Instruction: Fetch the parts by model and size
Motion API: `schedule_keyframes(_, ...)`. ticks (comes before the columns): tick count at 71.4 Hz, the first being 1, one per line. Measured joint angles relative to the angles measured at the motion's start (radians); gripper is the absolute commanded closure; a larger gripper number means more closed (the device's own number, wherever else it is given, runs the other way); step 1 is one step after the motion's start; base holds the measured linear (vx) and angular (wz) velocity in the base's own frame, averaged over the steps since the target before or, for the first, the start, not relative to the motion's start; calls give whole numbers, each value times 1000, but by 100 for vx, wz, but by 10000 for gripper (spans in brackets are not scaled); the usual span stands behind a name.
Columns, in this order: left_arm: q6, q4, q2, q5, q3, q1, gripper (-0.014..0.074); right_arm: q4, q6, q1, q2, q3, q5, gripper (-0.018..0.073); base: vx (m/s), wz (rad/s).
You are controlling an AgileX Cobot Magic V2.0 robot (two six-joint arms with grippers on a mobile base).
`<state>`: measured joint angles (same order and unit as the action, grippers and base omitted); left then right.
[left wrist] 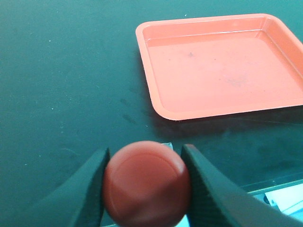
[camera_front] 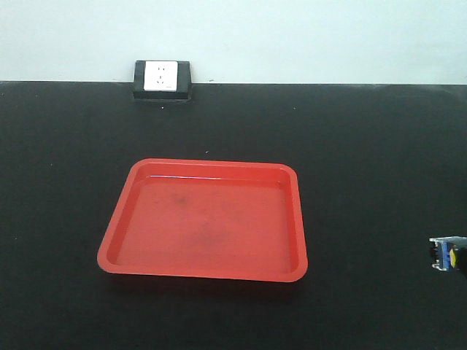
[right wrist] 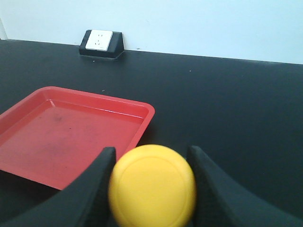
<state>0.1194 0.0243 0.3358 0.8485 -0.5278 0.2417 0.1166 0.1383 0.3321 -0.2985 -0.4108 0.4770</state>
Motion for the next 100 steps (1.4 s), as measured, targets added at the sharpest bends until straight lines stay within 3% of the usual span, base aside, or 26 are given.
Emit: schedule_keyframes(100, 0, -6, 0, -20, 0, 0, 603, 0, 0, 0, 0, 0, 8, 569, 0, 0)
